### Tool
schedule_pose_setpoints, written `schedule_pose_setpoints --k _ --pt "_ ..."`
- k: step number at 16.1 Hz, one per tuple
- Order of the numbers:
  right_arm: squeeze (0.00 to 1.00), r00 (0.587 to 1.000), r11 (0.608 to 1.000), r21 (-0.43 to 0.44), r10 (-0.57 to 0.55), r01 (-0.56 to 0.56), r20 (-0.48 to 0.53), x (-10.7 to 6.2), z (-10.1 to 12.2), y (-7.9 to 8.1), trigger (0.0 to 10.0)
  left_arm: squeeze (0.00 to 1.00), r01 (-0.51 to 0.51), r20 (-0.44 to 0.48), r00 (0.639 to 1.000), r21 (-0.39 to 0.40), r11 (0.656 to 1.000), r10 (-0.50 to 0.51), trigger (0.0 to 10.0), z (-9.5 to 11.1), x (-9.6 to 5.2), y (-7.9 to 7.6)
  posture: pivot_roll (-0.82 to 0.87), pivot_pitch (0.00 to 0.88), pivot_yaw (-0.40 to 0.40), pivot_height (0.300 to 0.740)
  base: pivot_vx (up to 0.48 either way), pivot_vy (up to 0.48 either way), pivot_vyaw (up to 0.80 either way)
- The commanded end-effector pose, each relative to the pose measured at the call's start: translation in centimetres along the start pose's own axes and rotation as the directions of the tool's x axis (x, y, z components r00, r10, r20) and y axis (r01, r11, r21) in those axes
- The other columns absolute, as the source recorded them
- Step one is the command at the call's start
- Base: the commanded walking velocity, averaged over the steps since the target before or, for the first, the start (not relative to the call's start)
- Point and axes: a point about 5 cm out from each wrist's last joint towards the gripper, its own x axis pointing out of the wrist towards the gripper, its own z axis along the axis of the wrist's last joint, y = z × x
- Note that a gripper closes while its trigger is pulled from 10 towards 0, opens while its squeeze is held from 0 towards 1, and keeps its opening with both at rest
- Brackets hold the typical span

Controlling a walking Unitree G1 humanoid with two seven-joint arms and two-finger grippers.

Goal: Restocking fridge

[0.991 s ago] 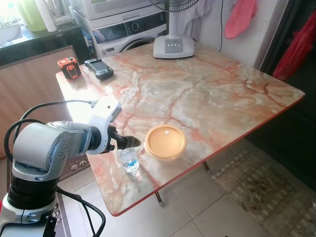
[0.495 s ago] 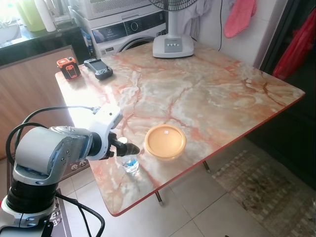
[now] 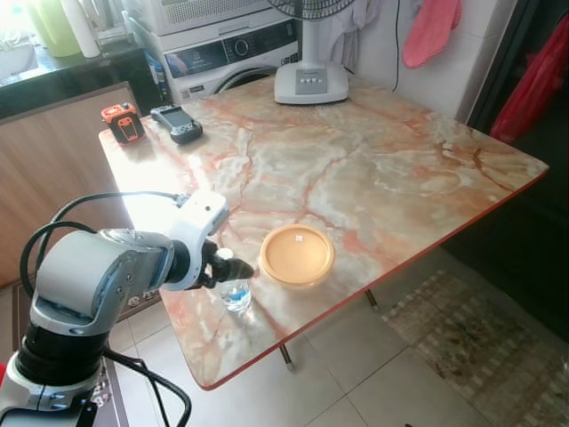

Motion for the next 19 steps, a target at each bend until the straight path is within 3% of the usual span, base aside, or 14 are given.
schedule_pose_setpoints --k 1,2,4,5,6,15,18,19 --pt "0.0 0.999 1.0 -0.006 0.005 -0.006 -0.044 -0.2 -1.1 0.1 10.0 0.0 -0.039 0.012 0.999 0.028 0.999 0.039 4.9 0.3 -0.4 0.3 -0.01 0.0 0.069 0.74 0.0 0.0 0.0" --pt "0.0 0.999 1.0 -0.006 0.005 -0.005 -0.044 -0.2 -1.1 0.0 10.0 0.0 -0.047 0.012 0.999 0.031 0.998 0.047 4.7 0.3 -0.4 0.4 -0.01 0.0 0.069 0.74 0.0 0.0 0.0" --pt "0.0 0.999 1.0 -0.006 0.005 -0.006 -0.044 -0.2 -1.1 0.0 10.0 0.0 -0.059 0.011 0.998 0.033 0.998 0.059 1.8 0.2 -0.4 0.5 -0.01 0.0 0.069 0.74 0.0 0.0 0.0" --pt "0.0 0.999 1.0 -0.006 0.005 -0.006 -0.044 -0.2 -1.1 0.0 10.0 0.0 -0.06 0.012 0.998 0.033 0.998 0.059 1.8 0.3 -0.4 0.5 -0.01 0.0 0.067 0.74 0.0 0.0 0.0" --pt "0.0 0.999 1.0 -0.006 0.005 -0.006 -0.043 -0.2 -1.1 0.0 10.0 0.0 -0.058 0.012 0.998 0.032 0.998 0.058 0.0 0.3 -0.3 0.5 0.0 0.0 0.066 0.74 0.0 0.0 0.0" --pt "0.0 0.999 1.0 -0.006 0.014 -0.014 -0.041 -0.2 -0.9 0.0 10.0 0.0 -0.09 0.0 0.996 0.014 0.996 0.09 0.0 -0.4 0.5 0.7 0.0 0.0 0.057 0.74 0.0 0.0 0.0" --pt "0.0 0.999 1.0 -0.006 0.015 -0.016 -0.042 -0.1 -0.9 0.0 10.0 0.0 -0.209 0.068 0.975 -0.025 0.978 0.21 0.0 0.6 0.1 2.2 0.01 0.0 0.047 0.74 0.0 0.0 0.0" --pt "0.0 0.999 1.0 -0.005 0.017 -0.017 -0.042 -0.1 -0.9 0.1 10.0 0.0 -0.276 0.128 0.951 -0.055 0.96 0.281 0.0 1.6 -0.6 3.2 0.01 0.0 0.046 0.74 0.0 0.0 0.0"
